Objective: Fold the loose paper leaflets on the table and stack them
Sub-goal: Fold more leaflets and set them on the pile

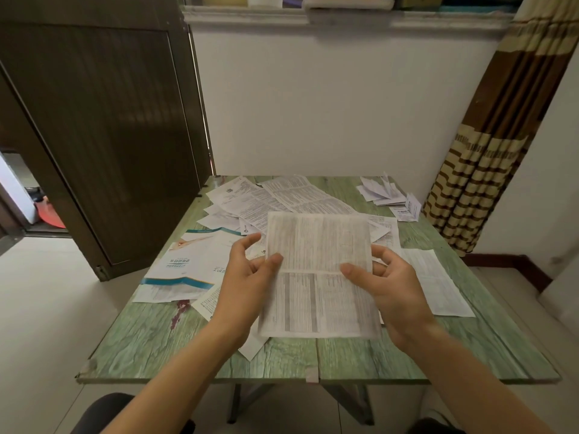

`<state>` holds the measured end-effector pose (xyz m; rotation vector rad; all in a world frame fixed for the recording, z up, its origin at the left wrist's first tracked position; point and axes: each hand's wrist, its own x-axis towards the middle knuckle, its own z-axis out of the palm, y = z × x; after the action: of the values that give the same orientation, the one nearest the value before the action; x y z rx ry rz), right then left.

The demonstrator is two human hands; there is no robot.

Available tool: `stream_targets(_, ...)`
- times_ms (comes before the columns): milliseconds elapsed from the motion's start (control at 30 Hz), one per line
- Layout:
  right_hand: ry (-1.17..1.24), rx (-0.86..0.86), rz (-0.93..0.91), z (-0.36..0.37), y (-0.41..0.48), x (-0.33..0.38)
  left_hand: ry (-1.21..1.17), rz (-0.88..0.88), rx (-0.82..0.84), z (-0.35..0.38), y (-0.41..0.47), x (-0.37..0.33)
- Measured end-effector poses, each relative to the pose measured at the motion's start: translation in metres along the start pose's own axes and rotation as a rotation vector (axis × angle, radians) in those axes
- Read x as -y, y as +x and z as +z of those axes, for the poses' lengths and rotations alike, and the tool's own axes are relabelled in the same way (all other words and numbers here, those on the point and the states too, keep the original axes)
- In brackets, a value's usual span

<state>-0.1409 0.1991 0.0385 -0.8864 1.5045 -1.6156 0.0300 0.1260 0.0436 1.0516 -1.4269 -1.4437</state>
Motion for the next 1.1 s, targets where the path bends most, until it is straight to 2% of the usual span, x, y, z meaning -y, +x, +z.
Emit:
stream_targets(67, 0.049, 0.040, 0.050, -0.003, 0.001, 0.003, -0.048, -0.054, 0.038, -0.003, 0.001, -0.003)
stream_targets(233, 0.068, 0.098, 0.064, -0.002, -0.001, 0.006, -0.180, -0.243, 0.308, -0.007, 0.000, -0.013)
stream_targets(400, -0.022, 0.132, 0.082, 0.001, -0.001, 0.005, -0.074, -0.196, 0.198, 0.001, -0.003, -0.005)
stream_targets(567, 0.127, 0.251, 0.262, -0.005, 0.000, 0.007, -0.052, -0.183, 0.183, 0.003, -0.002, -0.001)
stream_targets(634, 0.134, 0.262, 0.276, -0.007, 0.000, 0.008, -0.053, -0.191, 0.184, 0.003, -0.003, 0.000)
stream_targets(900, 0.035, 0.284, 0.219, -0.004, -0.004, 0.009, -0.068, -0.203, 0.218, 0.005, -0.005, 0.000)
stream_targets(1100, -0.108, 0.164, 0.112, -0.003, -0.004, 0.006, -0.041, -0.187, 0.256, 0.002, -0.004, 0.001)
